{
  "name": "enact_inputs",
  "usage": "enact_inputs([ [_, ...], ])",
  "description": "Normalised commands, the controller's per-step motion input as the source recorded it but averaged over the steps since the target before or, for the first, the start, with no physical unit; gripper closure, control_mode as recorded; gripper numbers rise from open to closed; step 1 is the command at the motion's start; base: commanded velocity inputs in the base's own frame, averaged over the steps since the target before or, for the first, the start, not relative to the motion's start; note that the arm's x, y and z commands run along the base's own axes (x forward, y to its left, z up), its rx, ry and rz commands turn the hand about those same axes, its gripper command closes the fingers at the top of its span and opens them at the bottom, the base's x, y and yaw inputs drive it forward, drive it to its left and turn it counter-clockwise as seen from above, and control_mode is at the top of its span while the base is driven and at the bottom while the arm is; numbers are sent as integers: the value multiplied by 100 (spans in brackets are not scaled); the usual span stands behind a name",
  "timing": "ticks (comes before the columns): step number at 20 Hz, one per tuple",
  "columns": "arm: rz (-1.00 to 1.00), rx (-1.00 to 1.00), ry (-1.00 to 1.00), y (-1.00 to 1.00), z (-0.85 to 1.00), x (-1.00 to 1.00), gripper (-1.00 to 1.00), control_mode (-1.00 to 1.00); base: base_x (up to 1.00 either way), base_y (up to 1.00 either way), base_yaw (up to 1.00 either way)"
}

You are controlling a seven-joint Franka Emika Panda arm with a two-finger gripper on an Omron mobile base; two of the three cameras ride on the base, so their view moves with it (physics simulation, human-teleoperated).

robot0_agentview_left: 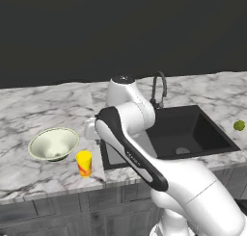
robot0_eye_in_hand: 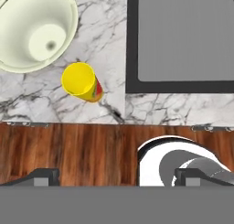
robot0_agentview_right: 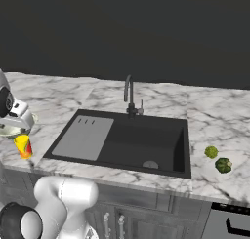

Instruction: Remove the broccoli and broccoli from the sink. Then move the bowl and cup from the counter to the sink for washing.

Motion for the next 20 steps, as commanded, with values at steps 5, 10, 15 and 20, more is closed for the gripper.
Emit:
enact_inputs([
  [5,0,0,0,13,-8,11,-100,-100,0,0,0],
  [10,0,0,0,8,-8,15,-100,-100,0,0,0],
  [15,0,0,0,2,-9,16,-100,-100,0,0,0],
  [20,0,0,1,1,-10,14,-100,-100,0,0,0],
])
